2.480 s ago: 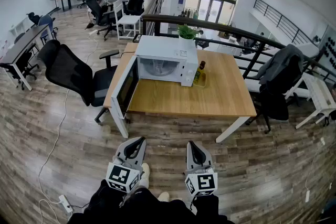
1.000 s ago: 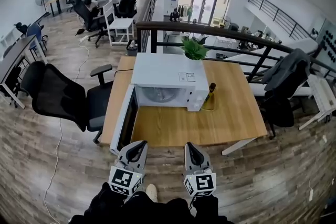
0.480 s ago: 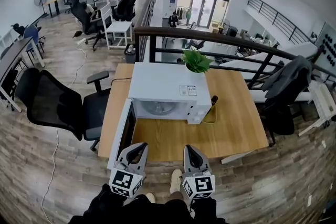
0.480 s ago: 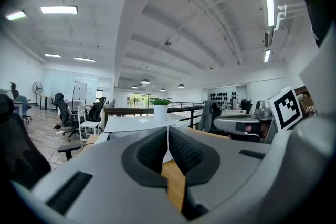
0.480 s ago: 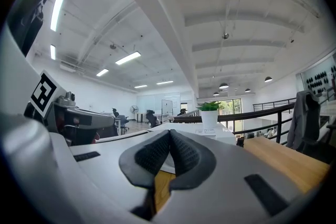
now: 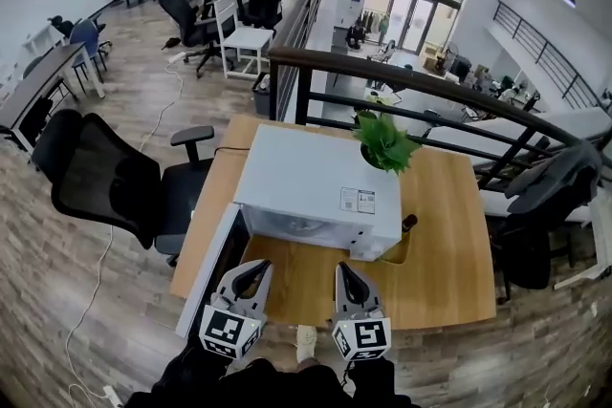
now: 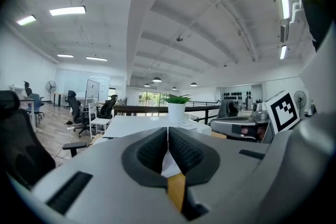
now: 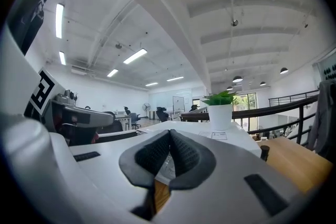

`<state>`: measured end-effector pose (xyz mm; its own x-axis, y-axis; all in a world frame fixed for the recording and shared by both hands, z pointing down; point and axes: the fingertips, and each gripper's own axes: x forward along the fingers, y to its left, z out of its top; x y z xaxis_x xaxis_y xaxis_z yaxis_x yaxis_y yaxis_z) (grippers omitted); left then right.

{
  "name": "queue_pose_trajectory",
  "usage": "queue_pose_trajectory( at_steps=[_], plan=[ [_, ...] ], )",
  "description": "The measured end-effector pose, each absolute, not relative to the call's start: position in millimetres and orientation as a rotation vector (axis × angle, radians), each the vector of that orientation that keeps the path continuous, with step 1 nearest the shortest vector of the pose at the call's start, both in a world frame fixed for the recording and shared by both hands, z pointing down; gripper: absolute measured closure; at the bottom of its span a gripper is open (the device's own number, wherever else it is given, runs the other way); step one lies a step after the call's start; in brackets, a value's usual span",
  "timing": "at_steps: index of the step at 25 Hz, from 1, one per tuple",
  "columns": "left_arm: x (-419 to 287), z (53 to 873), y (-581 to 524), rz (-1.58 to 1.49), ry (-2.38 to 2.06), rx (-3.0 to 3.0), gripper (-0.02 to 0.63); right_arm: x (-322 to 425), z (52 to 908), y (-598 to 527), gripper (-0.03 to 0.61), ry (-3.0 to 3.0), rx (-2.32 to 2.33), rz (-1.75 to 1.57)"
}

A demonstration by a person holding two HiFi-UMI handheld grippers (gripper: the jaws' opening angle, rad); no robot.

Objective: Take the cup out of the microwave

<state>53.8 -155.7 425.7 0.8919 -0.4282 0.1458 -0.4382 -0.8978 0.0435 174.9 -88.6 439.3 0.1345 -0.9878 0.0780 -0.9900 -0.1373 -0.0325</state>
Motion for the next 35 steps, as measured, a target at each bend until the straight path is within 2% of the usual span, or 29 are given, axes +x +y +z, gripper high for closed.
queue_pose_trajectory(
  at_steps=[10,32,34,35],
  plan=[
    [74.5,469.9,-213.8,0.324,-0.884,2.831,0.586,200.5,491.7,-166.0,0.563,-2.198,2.118,0.263],
    [63.0,565.4,-265.9,0.42,-1.145,2.6,0.586,188.2,619.1,-262.7,0.561,-2.411,1.752,0.508],
    [61.1,569.8,-266.5,0.422,-1.161,2.582,0.586,184.8,625.6,-266.8,0.466,-2.442,1.717,0.525],
    [60.0,572.2,-266.6,0.424,-1.168,2.574,0.586,183.7,628.6,-269.3,0.466,-2.451,1.705,0.53]
  ],
)
